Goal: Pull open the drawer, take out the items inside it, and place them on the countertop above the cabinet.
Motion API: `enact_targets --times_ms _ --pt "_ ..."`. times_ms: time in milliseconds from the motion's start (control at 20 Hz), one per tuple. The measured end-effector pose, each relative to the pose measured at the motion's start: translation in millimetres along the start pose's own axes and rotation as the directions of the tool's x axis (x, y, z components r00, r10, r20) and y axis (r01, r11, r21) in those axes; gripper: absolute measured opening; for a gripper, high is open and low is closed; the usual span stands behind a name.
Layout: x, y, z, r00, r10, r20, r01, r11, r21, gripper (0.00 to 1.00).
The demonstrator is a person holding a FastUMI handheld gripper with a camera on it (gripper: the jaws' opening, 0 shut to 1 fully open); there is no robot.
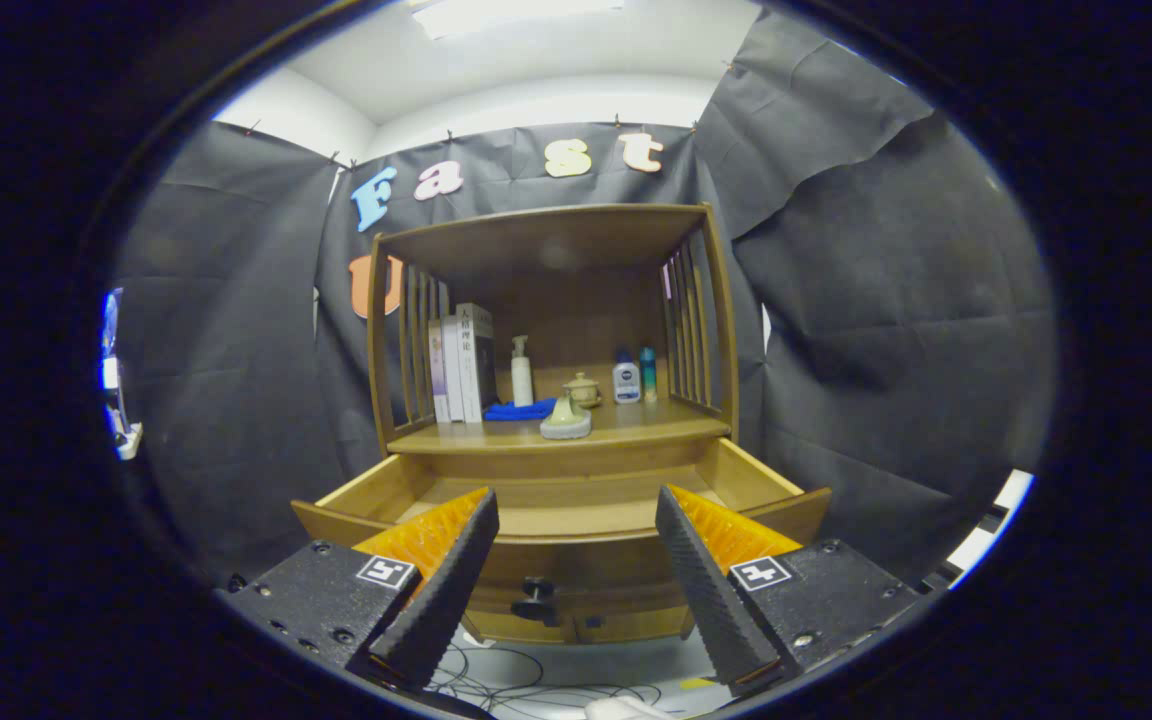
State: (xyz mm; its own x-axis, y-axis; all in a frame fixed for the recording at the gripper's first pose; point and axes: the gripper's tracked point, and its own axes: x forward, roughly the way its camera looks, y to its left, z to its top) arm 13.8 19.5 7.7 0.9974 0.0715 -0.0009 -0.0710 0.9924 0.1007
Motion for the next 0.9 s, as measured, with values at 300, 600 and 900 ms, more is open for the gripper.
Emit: enact_targets --times_ms 300,600,900 --pt "6 26 -24 0.999 0.026 -0.039 -0.027 0.999 -0.016 0.99" --pt "44 45 -67 0.994 0.022 -0.106 -0.027 0.999 -0.046 1.0" --pt "73 36 -104 0.987 -0.024 -0.156 0.017 0.999 -0.043 1.0"
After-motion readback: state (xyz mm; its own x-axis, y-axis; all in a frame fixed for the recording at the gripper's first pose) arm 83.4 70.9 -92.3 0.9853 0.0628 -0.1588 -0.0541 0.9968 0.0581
